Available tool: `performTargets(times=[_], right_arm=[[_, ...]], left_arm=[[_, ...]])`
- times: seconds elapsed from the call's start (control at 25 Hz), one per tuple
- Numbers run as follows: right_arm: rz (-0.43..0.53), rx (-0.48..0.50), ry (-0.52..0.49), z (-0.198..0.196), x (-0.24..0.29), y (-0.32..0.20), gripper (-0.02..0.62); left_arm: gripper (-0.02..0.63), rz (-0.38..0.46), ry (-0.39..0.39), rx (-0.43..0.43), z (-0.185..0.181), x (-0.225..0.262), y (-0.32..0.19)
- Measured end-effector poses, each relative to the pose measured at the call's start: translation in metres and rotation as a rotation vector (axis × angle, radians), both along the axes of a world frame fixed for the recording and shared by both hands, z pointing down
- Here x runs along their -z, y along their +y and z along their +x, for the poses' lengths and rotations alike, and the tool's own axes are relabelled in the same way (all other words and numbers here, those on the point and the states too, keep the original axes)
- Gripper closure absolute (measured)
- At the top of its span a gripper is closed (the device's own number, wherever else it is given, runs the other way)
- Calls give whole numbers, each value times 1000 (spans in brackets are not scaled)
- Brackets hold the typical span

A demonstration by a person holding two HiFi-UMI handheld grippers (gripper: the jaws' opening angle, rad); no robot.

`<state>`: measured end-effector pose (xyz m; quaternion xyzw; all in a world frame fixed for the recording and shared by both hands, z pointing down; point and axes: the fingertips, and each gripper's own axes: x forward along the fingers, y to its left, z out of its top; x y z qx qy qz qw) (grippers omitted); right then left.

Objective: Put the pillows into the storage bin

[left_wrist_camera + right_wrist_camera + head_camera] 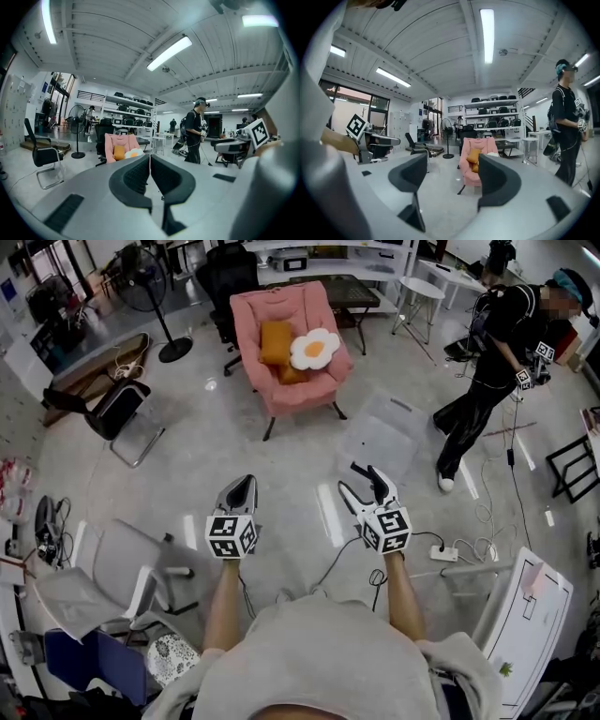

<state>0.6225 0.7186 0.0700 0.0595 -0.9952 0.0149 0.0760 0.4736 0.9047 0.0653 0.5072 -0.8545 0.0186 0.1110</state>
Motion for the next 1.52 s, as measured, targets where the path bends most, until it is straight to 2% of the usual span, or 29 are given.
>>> performTargets(times=[0.4, 0.72, 1.0, 1.32, 1.52], right_arm=[[-9, 30, 25, -8, -24, -41, 272], [-13, 40, 57, -58, -41, -71, 288], [10, 18, 85, -142, -50, -112, 295], [14, -22, 109, -280, -32, -169, 296], [26, -36, 123, -350, -28, -187, 299]], left_arm=[[591, -38, -4, 13, 4, -17, -43], [591, -46, 24, 27, -46, -34, -72], [591, -27, 57, -8, -136, -54, -124], [591, 6, 64, -61, -281, -34, -189], [591, 17, 82, -74, -352, -33, -209]])
